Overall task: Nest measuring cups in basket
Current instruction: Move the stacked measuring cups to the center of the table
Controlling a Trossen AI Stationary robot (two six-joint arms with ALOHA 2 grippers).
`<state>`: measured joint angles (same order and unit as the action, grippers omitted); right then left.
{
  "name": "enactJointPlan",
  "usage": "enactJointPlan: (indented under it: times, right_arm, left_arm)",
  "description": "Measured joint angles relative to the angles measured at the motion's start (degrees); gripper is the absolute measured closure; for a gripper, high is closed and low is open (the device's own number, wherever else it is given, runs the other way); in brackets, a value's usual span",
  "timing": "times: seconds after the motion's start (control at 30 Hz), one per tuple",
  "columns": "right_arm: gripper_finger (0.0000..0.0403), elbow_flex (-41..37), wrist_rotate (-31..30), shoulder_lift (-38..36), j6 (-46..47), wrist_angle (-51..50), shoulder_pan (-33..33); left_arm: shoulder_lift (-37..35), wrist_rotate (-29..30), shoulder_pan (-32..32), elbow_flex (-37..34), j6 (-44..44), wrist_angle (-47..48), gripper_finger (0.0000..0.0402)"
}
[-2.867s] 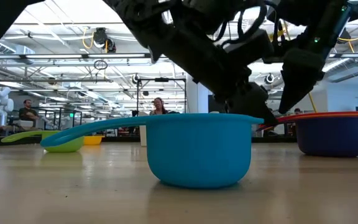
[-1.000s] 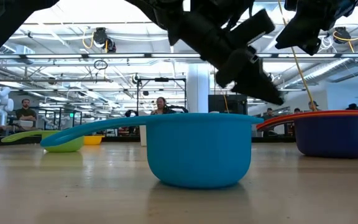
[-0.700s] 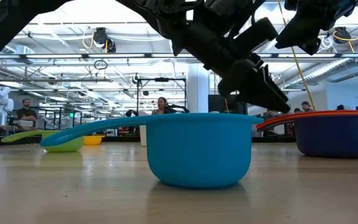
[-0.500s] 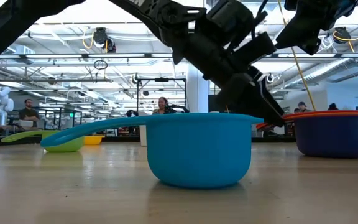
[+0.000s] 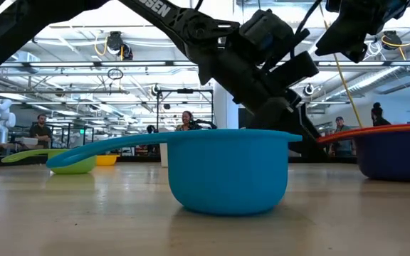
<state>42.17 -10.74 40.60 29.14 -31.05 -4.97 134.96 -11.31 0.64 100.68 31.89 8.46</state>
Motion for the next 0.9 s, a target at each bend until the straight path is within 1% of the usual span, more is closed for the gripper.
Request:
enactJointPlan:
  times: [0.1, 0.2, 0.73, 0.8, 0.9]
  right_arm:
    - [0.0330, 0.0, 0.0, 0.0, -0.1, 0.0, 0.0]
    - [0.0330, 0.0, 0.0, 0.0, -0.1, 0.0, 0.0]
    - [0.0330, 0.0, -0.1, 0.0, -0.8, 0.0, 0.0]
    - [0.0330, 0.0, -0.1, 0.0, -0.8, 0.0, 0.0]
    - [0.0330, 0.0, -0.1, 0.0, -1.0, 0.0, 0.0]
  left_arm:
    - [0.0, 0.0, 0.0, 0.0, -0.5, -0.4, 0.0157]
    - [0.0, -0.1, 0.0, 0.0, -0.7, -1.0, 0.0171]
    - [0.0, -0.5, 0.6, 0.0, -2.4, -2.4, 0.0179]
    - [0.0, -0.4, 0.6, 0.0, -2.4, -2.4, 0.0188]
    - [0.0, -0.4, 0.6, 0.0, -2.4, -2.1, 0.0214]
